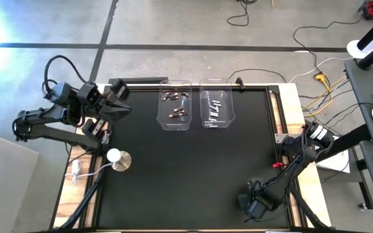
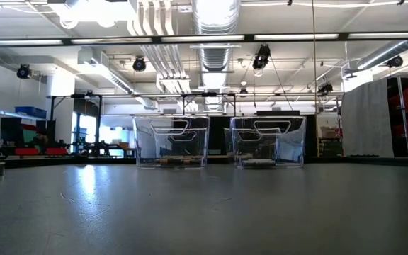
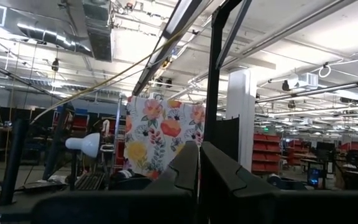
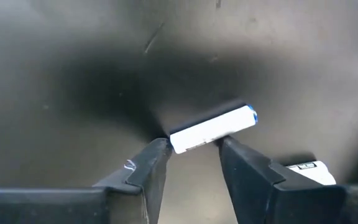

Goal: Sort batteries
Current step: Put the white battery into the right transparent bin

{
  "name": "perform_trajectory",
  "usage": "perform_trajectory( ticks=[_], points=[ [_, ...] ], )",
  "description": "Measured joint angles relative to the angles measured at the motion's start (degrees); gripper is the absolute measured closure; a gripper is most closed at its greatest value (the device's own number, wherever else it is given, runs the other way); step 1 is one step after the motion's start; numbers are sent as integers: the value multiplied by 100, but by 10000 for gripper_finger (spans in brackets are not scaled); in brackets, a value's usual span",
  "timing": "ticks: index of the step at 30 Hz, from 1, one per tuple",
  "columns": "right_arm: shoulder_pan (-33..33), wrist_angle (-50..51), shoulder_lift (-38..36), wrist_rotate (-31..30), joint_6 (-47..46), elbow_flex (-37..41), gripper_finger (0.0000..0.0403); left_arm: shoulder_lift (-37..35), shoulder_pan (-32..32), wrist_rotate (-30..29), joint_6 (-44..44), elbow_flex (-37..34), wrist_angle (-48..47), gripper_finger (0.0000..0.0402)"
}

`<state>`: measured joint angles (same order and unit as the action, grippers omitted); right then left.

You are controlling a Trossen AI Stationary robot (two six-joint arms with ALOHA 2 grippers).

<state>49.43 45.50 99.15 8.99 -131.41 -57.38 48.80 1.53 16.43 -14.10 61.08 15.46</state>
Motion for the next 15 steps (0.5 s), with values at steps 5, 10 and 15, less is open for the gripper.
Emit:
perform_trajectory(
  ticks=[5,10,15],
  points=[
    [-109,66,-78,70,-74,-8,241,-10,20,34,-206,0,-2,401],
    [-275,354,-328,25,-216,17,197,-26,67,430,-653,2,-6,401],
    [-319,409,-774,-17,-97,13,154,-67,153,468,-653,2,-2,401]
  ],
)
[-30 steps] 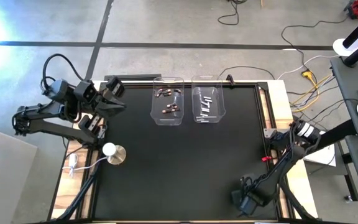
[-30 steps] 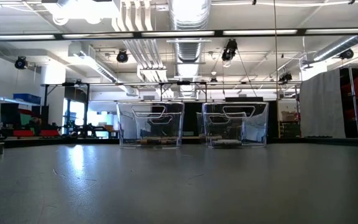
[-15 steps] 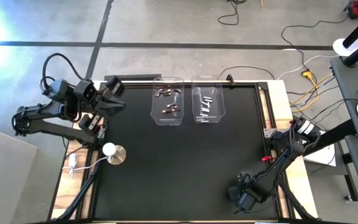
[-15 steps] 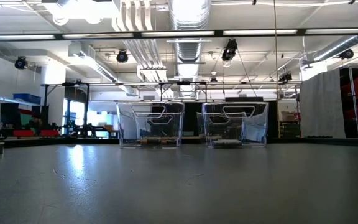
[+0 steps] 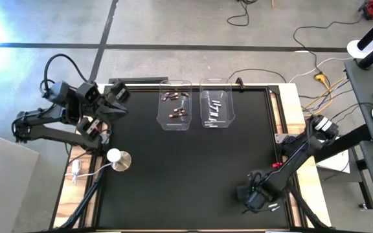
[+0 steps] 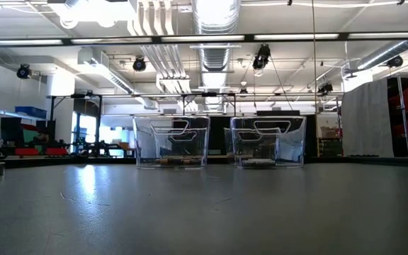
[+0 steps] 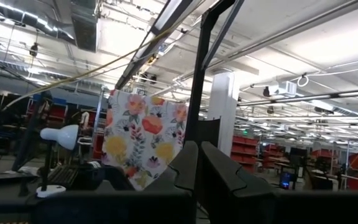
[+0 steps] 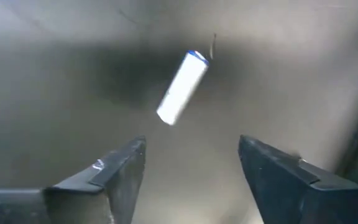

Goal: Sort batteries
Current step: Put the white battery into the right transparent bin

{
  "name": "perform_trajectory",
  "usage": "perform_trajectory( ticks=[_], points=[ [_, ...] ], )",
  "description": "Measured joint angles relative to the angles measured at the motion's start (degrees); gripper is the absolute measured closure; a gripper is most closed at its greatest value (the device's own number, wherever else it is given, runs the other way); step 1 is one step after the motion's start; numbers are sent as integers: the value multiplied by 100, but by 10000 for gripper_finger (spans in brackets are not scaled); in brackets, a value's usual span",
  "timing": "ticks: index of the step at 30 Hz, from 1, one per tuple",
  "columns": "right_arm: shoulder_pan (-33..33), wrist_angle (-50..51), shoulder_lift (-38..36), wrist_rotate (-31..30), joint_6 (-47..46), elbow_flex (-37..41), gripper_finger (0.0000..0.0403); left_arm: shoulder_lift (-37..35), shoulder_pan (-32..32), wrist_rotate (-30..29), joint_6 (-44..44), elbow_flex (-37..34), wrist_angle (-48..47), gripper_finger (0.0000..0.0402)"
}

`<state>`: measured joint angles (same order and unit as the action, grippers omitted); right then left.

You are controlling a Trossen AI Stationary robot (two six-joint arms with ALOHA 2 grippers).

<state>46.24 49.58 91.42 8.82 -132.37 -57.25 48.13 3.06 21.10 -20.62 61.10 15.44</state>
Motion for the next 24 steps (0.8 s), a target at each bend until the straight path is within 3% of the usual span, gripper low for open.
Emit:
perform_trajectory(
  ticks=[9,14,24],
  points=[
    [-202,432,-451,-28,35,70,131,-6,198,98,11,0,-10,401],
    [-683,-214,-74,-481,148,74,152,-10,198,216,11,0,-33,401],
    [-1282,-536,642,-498,260,41,207,-161,362,320,15,0,-361,401]
  ],
)
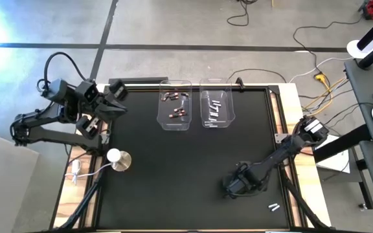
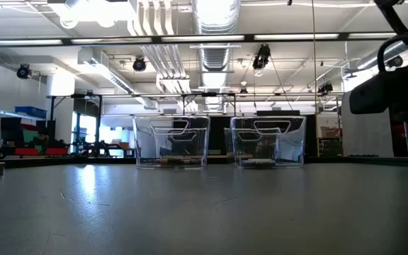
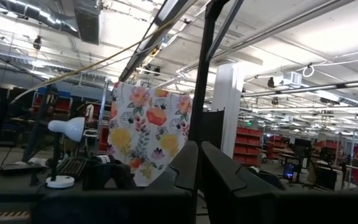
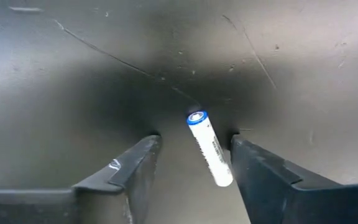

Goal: Sort batteries
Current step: Put the white battery into the right transparent bin

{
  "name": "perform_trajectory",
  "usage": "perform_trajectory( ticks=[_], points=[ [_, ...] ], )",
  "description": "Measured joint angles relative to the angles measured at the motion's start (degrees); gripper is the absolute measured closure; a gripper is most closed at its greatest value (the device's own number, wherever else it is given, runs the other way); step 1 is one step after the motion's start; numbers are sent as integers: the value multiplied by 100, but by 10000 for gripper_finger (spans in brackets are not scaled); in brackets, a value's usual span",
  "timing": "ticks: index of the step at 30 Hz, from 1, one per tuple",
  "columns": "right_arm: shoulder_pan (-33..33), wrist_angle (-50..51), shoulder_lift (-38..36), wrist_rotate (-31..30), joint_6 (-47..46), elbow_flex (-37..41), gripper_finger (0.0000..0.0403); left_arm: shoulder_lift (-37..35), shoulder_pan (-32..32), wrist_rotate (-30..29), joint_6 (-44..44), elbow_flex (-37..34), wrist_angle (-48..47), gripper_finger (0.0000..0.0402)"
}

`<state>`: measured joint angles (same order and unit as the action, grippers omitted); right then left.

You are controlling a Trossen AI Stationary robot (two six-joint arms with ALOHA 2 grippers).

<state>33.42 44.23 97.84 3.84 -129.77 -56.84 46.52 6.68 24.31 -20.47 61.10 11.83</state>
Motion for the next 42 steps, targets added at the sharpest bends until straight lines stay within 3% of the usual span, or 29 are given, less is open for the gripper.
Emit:
perform_trajectory(
  ticks=[5,15,24,34,42],
  points=[
    [-19,10,9,-23,96,-20,239,-95,159,279,-33,0,-9,401],
    [-27,-63,33,24,1545,-13,332,-331,295,383,-61,0,-233,401],
    [-155,161,12,87,1784,-147,383,-668,295,454,65,0,-537,401],
    [-848,2136,-39,-5,2822,-1975,380,-1407,290,530,764,0,-1939,402],
    [-2027,3043,-44,-1234,4330,-3848,381,-1665,290,526,800,0,-2722,401]
  ],
)
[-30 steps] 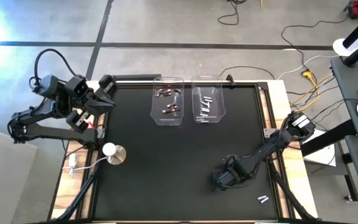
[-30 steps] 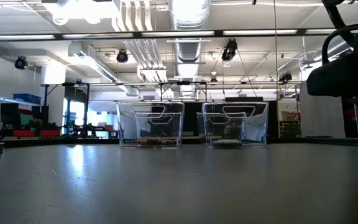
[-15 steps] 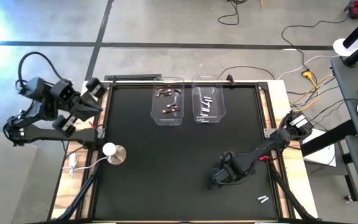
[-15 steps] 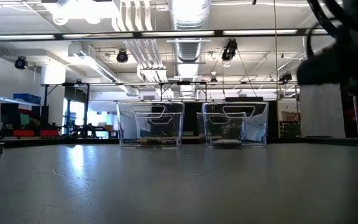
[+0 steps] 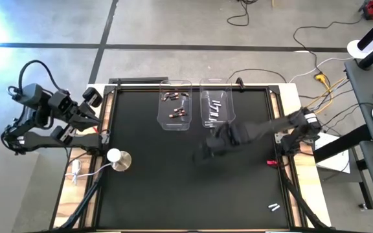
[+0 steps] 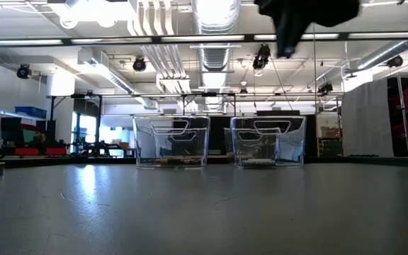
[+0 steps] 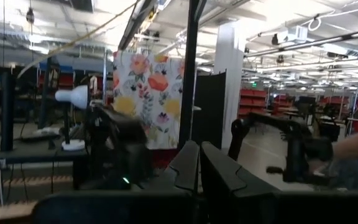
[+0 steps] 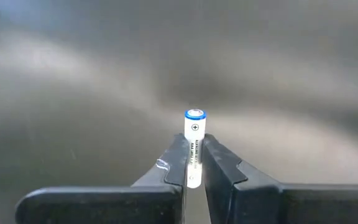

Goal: Sort batteries
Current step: Put the white battery into the right transparent bin

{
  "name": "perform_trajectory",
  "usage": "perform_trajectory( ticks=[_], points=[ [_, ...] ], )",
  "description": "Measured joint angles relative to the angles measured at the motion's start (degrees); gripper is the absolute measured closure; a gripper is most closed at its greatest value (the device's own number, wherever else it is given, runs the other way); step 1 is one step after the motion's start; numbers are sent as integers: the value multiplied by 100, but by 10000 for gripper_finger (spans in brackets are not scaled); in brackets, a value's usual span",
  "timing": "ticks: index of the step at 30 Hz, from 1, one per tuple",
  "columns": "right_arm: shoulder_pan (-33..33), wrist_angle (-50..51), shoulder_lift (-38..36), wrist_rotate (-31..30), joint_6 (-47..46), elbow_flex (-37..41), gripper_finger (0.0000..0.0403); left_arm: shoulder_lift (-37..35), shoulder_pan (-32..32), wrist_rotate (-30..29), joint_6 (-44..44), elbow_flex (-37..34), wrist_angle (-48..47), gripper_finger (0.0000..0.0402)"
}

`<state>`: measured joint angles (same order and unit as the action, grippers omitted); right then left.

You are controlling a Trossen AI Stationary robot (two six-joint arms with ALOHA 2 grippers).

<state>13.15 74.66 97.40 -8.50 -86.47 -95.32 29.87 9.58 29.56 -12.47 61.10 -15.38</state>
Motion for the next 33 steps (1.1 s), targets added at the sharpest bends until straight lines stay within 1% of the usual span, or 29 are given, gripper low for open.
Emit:
perform_trajectory(
  ticks=[2,4,9,13,17,20,23,27,33],
  points=[
    [-380,113,19,-153,552,-299,381,-51,0,0,4,0,-158,401],
    [-796,131,24,-179,1181,-477,381,-94,0,2,-8,0,-250,401],
    [-1983,87,24,-181,2743,-578,382,-222,0,-30,-156,-2,-278,402],
    [-2925,-95,160,-126,3886,-551,382,-326,0,-375,-313,-2,-281,401],
    [-3624,-539,494,11,5002,-549,382,-372,0,-964,-307,-2,-245,401],
    [-4010,-856,857,371,5665,-549,382,-343,0,-1470,-248,-7,-140,401],
    [-4239,-938,1283,545,6240,-545,381,-284,0,-1849,-17,-7,13,401],
    [-4363,-879,1757,574,6947,-544,381,-174,3,-2365,195,-7,254,401],
    [-4461,-977,2190,556,7834,-545,380,-41,0,-2801,302,-7,393,401]
  ],
)
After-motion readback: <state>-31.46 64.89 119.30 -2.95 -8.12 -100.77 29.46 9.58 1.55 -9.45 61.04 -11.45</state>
